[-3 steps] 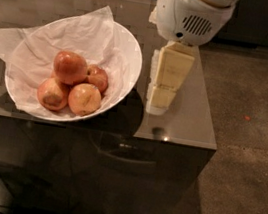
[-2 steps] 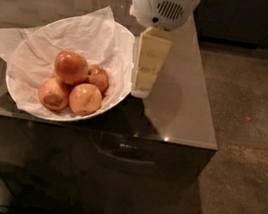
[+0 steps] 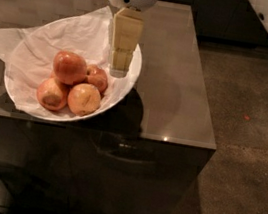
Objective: Pick apple from white bowl
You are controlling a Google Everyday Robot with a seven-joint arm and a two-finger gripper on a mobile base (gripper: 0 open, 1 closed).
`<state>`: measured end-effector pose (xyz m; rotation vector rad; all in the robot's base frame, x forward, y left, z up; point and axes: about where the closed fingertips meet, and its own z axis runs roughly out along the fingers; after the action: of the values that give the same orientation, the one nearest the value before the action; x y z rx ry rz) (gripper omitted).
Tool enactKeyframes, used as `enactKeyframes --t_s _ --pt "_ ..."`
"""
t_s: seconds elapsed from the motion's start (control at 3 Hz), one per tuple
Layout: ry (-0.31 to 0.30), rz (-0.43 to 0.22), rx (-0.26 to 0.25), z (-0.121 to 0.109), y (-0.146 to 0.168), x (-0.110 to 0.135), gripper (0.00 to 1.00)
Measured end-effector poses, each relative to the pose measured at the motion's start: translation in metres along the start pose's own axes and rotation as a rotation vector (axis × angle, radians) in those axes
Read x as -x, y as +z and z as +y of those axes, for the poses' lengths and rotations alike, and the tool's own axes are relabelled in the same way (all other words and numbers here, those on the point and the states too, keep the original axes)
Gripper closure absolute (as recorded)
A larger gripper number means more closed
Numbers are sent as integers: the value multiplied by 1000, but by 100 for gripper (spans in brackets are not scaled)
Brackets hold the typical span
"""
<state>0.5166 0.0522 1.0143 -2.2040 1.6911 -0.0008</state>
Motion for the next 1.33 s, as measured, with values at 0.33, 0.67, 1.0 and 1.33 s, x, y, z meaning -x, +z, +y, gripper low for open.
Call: enactKeyframes --t_s 0.33,0.67,1.0,1.33 --pt "-27 -17 -17 -7 3 9 0" --pt "-59 -32 5 -25 18 29 0" --pt "-117 -106 108 -35 55 73 0" --pt "-105 -112 67 -35 52 72 0"
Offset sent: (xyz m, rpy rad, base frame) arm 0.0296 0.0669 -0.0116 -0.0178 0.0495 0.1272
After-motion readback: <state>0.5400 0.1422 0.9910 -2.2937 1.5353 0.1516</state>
